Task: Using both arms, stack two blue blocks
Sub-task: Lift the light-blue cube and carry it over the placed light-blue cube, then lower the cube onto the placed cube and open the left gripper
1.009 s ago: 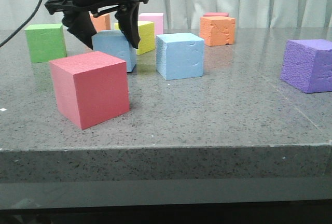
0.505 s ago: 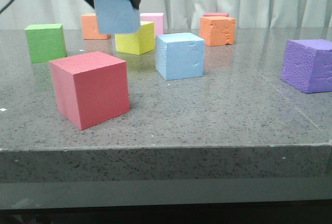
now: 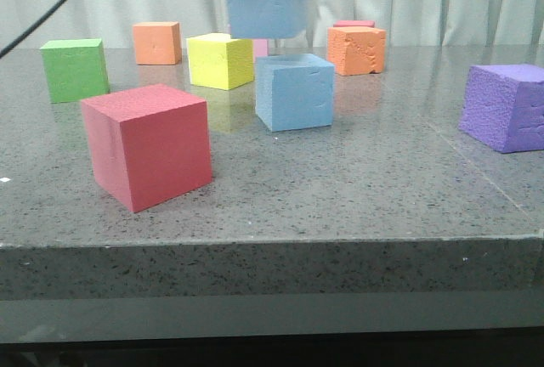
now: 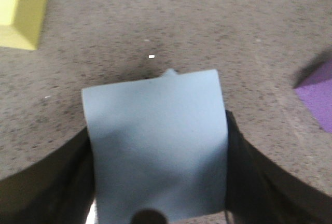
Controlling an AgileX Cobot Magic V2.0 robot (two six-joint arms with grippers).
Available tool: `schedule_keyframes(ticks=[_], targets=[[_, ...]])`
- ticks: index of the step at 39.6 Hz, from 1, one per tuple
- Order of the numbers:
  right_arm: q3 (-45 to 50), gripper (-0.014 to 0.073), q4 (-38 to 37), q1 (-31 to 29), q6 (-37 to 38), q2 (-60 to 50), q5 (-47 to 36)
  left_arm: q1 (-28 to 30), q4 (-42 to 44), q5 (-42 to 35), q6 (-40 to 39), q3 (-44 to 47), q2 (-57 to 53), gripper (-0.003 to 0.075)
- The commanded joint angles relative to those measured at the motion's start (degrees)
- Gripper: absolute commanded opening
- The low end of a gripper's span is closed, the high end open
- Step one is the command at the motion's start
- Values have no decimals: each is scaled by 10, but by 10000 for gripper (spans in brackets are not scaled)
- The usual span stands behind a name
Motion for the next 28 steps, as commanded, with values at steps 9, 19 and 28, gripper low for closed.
schedule_keyframes(ticks=[9,19,28], targets=[[-14,-67,2,-3,-3,1,-44,-9,-5,-50,-1,-20,-30,316],[-14,-67,2,-3,-3,1,-44,-9,-9,-54,-1,-20,-13,316],[-14,-67,2,-3,-3,1,-42,-9,-15,-45,-1,-20,2,316]])
